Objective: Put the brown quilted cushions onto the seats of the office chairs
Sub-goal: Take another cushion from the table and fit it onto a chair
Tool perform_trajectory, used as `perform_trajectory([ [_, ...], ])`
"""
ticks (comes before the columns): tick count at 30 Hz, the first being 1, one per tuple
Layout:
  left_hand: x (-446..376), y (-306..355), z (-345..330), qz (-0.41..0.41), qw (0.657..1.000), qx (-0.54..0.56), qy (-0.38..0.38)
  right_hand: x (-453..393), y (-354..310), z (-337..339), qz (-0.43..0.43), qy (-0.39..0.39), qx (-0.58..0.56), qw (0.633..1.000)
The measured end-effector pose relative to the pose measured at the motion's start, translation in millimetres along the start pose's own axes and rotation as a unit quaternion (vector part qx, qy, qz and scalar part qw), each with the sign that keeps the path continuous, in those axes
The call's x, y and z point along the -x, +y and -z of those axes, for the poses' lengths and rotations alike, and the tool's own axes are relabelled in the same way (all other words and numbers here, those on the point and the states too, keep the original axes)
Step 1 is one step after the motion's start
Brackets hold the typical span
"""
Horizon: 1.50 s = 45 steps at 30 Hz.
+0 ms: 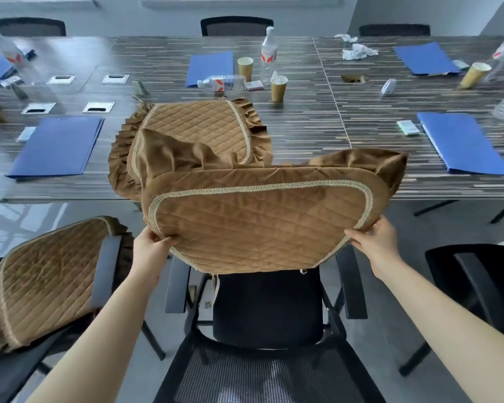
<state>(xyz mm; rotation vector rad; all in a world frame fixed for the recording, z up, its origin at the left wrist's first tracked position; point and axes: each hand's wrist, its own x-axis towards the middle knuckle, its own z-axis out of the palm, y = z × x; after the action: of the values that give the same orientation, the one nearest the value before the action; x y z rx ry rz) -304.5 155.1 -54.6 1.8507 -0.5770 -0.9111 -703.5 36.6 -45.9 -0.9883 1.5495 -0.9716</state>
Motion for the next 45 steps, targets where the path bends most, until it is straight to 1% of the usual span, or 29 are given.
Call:
perform_trajectory([
  [3,-6,-27,-35,0.049,0.999,-0.009,0.021,-25,25,11,-0.014,-0.012,0.036,0.999],
  [6,-9,-59,-67,0.103,0.994,-0.011,0.044,-47,55,18,-0.034,-0.005,0.080,0.996],
  [10,-14,-107,-93,0.179,0.982,-0.010,0.061,-72,96,17,-0.057,-0.012,0.133,0.989],
  [14,-14,-149,-103,0.219,0.970,-0.029,0.105,-77,121,1,-0.032,-0.048,0.224,0.973],
  [16,-14,-171,-108,0.239,0.963,-0.044,0.114,-79,137,-7,-0.013,-0.063,0.274,0.960],
  [20,-16,-217,-125,0.276,0.955,-0.055,0.092,-96,177,-21,0.003,-0.077,0.371,0.925],
  [23,-33,-243,-135,0.276,0.955,-0.051,0.097,-117,196,-44,0.035,-0.085,0.441,0.893],
  [25,-53,-261,-141,0.292,0.950,-0.053,0.101,-136,207,-67,0.055,-0.082,0.487,0.868],
  [27,-73,-274,-148,0.294,0.950,-0.053,0.084,-156,218,-90,0.079,-0.086,0.535,0.836],
  [28,-84,-279,-151,0.287,0.953,-0.062,0.071,-166,223,-101,0.085,-0.087,0.552,0.825],
  [29,-93,-280,-154,0.278,0.956,-0.071,0.061,-177,226,-111,0.081,-0.085,0.559,0.821],
  [30,-103,-283,-155,0.271,0.957,-0.083,0.056,-187,229,-119,0.062,-0.084,0.559,0.822],
  [33,-131,-298,-153,0.249,0.957,-0.137,0.061,-225,245,-137,-0.022,-0.081,0.533,0.842],
  [36,-149,-312,-149,0.265,0.936,-0.209,0.096,-257,269,-138,-0.116,-0.067,0.533,0.836],
  [38,-155,-323,-150,0.278,0.927,-0.242,0.077,-262,290,-135,-0.163,-0.068,0.541,0.822],
  [40,-159,-334,-153,0.284,0.920,-0.268,0.036,-251,314,-131,-0.204,-0.085,0.552,0.804],
  [42,-161,-346,-156,0.271,0.912,-0.308,0.003,-236,337,-125,-0.233,-0.088,0.552,0.796],
  [43,-161,-349,-159,0.258,0.909,-0.328,-0.010,-229,347,-122,-0.240,-0.082,0.546,0.798],
  [45,-159,-354,-164,0.237,0.905,-0.352,-0.027,-219,361,-115,-0.243,-0.061,0.519,0.817],
])
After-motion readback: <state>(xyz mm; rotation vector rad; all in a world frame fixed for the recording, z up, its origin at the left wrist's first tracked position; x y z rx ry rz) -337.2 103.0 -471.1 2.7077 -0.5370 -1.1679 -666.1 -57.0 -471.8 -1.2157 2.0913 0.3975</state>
